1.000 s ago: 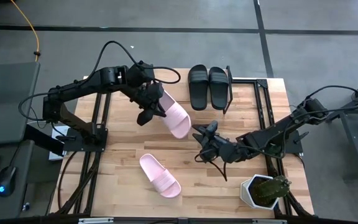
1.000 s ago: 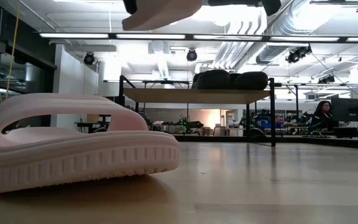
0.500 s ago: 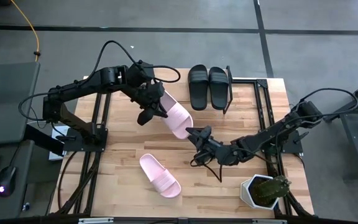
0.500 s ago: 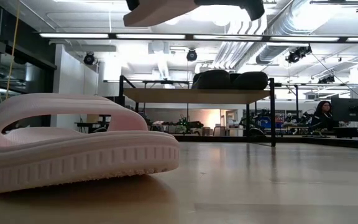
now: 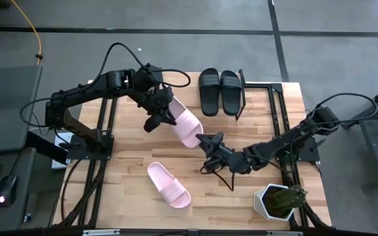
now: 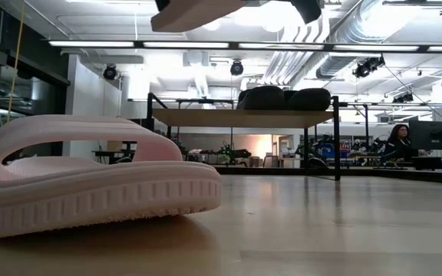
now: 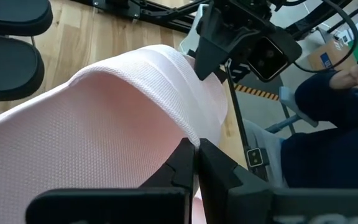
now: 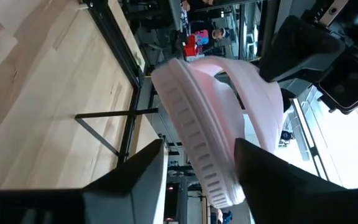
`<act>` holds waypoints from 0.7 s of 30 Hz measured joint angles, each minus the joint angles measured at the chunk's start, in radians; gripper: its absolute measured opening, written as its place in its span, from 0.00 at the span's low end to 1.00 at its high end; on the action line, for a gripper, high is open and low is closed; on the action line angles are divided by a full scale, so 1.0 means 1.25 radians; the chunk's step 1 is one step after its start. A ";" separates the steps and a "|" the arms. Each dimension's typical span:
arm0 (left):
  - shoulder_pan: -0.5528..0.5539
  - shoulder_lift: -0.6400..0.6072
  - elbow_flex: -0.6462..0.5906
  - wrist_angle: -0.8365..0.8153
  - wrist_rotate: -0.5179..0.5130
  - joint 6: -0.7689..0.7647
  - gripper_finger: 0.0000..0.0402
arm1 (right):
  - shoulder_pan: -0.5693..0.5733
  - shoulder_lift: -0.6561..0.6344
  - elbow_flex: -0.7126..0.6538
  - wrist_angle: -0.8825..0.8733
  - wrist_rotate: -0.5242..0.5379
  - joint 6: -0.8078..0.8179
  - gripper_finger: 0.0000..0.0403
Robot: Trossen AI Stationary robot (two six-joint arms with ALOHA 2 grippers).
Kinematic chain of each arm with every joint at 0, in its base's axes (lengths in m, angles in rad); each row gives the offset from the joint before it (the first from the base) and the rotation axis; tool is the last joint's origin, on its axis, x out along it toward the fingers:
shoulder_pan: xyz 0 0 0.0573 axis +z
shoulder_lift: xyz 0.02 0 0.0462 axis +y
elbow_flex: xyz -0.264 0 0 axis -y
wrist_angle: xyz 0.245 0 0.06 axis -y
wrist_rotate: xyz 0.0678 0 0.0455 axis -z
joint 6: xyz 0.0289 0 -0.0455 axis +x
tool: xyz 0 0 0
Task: Pick and place slides into the shelf
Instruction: Put the top pink slipper on the shelf
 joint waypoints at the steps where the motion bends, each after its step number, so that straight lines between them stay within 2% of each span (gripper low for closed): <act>1: 0.000 0.000 0.000 -0.003 0.002 0.000 0.00 | -0.002 0.000 0.000 0.000 0.000 0.000 0.45; 7: 0.000 0.000 0.000 -0.028 0.008 0.000 0.00 | -0.003 0.000 0.000 -0.002 -0.015 0.011 0.39; 14: -0.011 0.000 0.000 -0.044 0.011 0.000 0.00 | -0.003 0.000 0.000 -0.002 -0.034 0.015 0.38; 21: -0.055 0.005 0.000 -0.033 0.018 0.001 0.00 | -0.003 0.000 0.000 -0.002 -0.089 0.022 0.38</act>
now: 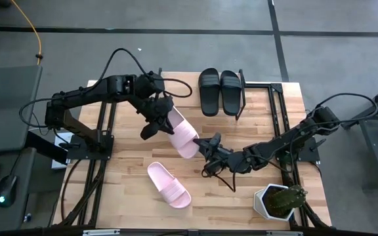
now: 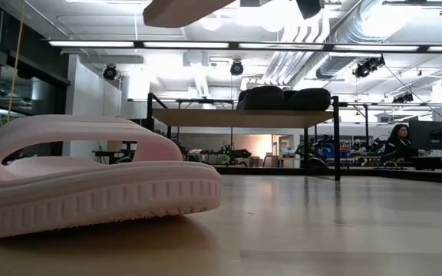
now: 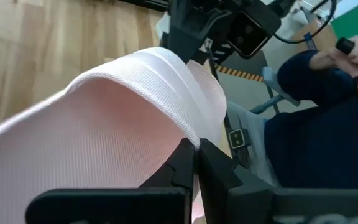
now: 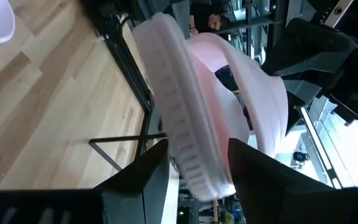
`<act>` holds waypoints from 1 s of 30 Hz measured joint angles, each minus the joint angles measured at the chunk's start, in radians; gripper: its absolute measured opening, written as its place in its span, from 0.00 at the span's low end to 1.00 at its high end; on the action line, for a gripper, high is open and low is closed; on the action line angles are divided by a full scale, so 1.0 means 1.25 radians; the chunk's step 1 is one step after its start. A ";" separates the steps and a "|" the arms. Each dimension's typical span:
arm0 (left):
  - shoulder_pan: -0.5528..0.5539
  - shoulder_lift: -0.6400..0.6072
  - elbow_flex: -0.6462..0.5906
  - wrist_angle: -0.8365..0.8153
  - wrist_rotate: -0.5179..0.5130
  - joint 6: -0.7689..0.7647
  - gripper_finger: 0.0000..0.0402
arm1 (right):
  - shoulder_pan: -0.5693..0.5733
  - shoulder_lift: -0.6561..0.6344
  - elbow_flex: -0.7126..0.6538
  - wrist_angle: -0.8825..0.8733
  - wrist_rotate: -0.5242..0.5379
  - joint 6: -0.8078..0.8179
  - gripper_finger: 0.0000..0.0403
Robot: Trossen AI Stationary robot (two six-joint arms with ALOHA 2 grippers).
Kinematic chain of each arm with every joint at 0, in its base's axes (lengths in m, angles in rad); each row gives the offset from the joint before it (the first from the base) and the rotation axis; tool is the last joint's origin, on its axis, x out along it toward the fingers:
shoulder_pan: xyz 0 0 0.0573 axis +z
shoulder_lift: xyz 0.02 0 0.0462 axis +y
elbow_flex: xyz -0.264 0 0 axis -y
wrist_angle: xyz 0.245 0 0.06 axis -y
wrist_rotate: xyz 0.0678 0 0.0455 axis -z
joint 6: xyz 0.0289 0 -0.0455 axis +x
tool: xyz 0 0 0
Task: Pick and place slides into the shelf
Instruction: Put the top pink slipper on the shelf
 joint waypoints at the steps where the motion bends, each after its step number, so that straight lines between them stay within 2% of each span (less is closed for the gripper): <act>1: -0.006 0.002 0.000 0.003 -0.001 0.000 0.00 | 0.000 0.000 0.000 0.000 -0.002 0.003 0.38; 6: -0.017 0.002 0.000 0.012 -0.001 0.000 0.00 | 0.000 0.000 0.000 0.000 -0.003 0.007 0.38; 14: -0.023 0.002 0.000 0.016 -0.004 0.000 0.00 | 0.000 0.000 0.000 0.013 -0.067 0.028 0.37; 18: -0.023 0.002 0.000 0.017 -0.005 0.000 0.00 | 0.000 0.000 0.000 0.017 -0.077 0.028 0.27; 24: -0.023 0.002 0.000 0.020 -0.010 -0.001 0.00 | 0.001 0.000 0.000 0.016 -0.083 0.030 0.05; 30: -0.023 0.002 0.000 0.018 -0.038 -0.001 0.00 | 0.000 0.000 0.000 0.018 -0.082 0.040 0.06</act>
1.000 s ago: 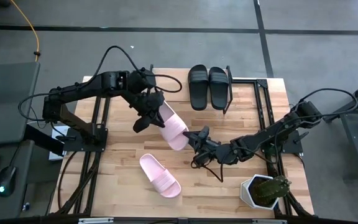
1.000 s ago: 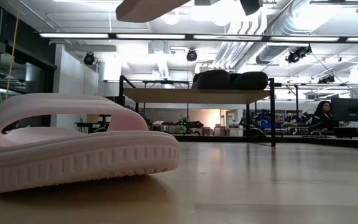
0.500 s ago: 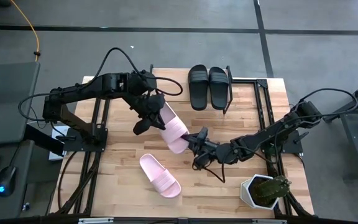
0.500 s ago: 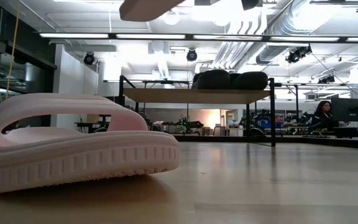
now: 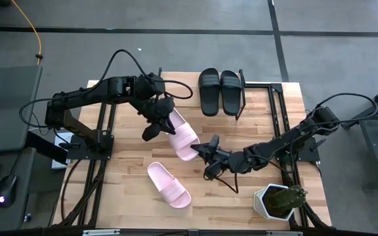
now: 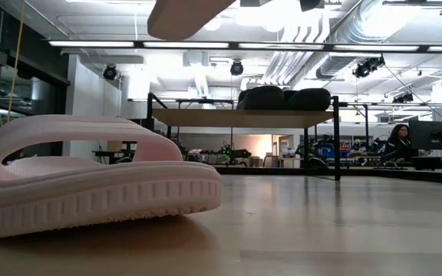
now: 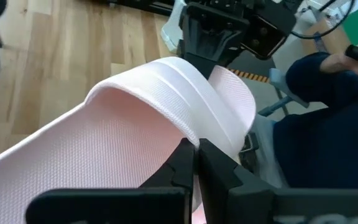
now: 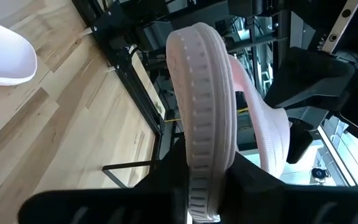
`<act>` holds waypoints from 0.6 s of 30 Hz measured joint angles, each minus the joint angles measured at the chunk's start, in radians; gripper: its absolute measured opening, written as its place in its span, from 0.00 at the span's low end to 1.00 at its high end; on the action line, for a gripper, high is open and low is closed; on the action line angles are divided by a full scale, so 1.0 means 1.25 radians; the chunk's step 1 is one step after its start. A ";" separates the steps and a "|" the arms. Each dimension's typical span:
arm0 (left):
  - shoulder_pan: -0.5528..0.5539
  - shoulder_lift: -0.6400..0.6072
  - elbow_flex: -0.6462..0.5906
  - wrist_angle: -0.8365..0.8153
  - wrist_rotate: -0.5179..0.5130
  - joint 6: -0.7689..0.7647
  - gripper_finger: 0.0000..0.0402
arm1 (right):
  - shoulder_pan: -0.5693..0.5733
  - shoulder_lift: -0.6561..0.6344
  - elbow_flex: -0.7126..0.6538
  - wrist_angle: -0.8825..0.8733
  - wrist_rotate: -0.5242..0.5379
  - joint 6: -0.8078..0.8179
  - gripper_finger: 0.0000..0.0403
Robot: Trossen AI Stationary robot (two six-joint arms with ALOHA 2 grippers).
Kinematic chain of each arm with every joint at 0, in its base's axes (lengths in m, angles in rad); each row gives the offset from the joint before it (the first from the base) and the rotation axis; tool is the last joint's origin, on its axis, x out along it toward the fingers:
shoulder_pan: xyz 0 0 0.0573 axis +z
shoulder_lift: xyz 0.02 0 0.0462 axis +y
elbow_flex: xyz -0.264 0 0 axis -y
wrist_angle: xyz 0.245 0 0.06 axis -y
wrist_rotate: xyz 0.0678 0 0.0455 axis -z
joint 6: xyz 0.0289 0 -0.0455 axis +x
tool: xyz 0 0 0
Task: Pick and place slides into the shelf
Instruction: Put the top pink slipper on the shelf
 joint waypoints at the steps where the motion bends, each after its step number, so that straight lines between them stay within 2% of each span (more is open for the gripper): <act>1: 0.000 0.000 0.000 0.000 -0.013 0.000 0.00 | 0.000 0.000 0.000 0.000 0.002 0.001 0.06; 7: -0.001 -0.002 0.000 -0.001 -0.151 0.009 0.08 | -0.001 0.000 0.000 0.000 0.013 0.004 0.02; 18: 0.000 -0.002 0.000 0.003 -0.362 0.035 0.39 | -0.030 0.000 0.000 -0.008 0.038 0.027 0.03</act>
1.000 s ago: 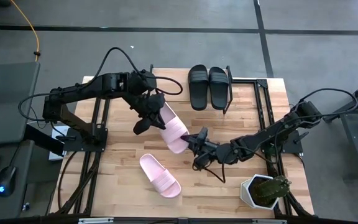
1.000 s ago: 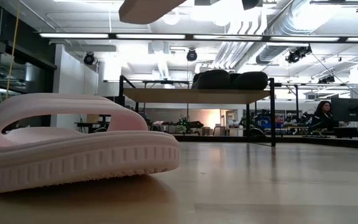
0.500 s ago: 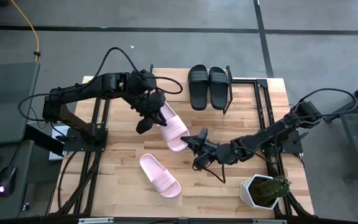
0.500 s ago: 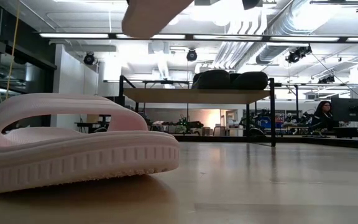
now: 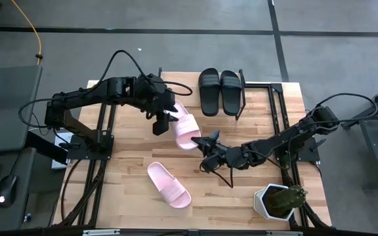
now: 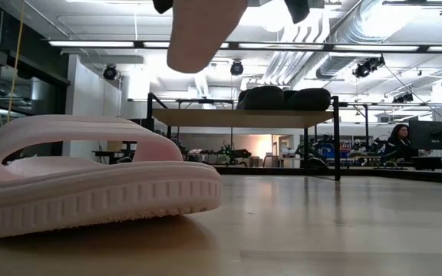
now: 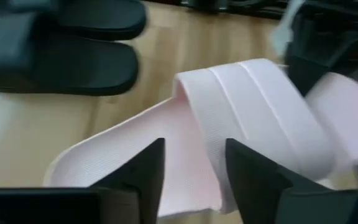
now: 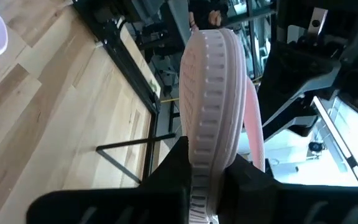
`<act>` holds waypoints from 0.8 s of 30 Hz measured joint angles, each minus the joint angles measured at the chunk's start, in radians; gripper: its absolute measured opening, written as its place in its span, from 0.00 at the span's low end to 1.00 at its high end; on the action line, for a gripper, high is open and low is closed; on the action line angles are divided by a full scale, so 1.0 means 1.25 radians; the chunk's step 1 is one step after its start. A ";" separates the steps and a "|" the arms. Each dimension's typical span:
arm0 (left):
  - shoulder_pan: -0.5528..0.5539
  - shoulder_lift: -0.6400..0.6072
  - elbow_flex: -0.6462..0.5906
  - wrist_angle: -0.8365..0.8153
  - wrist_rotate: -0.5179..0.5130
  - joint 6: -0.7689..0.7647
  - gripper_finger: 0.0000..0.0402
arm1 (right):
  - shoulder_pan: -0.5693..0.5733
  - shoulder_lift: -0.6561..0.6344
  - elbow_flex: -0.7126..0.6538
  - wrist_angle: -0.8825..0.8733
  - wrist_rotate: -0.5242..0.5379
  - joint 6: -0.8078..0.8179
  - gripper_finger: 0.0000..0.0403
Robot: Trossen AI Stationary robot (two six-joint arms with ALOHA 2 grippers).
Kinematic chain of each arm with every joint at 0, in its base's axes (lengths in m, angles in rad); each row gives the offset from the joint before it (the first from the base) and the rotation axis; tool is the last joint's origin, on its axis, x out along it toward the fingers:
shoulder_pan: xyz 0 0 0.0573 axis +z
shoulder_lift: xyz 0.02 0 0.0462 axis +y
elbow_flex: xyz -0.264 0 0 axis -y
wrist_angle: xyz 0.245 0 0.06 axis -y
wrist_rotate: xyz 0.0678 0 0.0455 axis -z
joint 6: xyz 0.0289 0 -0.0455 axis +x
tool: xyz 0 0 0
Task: Pick and place slides into the shelf
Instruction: Put the top pink slipper on the shelf
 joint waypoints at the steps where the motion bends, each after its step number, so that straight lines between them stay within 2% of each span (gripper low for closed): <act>1: 0.000 0.000 0.000 0.000 -0.024 0.006 0.41 | -0.005 0.000 0.000 -0.006 -0.001 0.003 0.03; 6: 0.000 0.001 0.016 -0.007 -0.156 0.020 0.53 | -0.035 0.000 0.000 -0.034 0.008 0.015 0.03; 10: 0.000 0.001 0.061 -0.013 -0.243 0.020 0.59 | -0.072 0.000 0.000 -0.036 0.008 0.009 0.03; 13: 0.000 0.001 0.109 -0.030 -0.250 0.026 0.60 | -0.113 -0.011 0.000 -0.042 -0.014 0.018 0.03; 24: 0.000 0.001 0.252 -0.085 -0.244 0.037 0.61 | -0.288 -0.044 0.000 -0.039 -0.194 0.037 0.02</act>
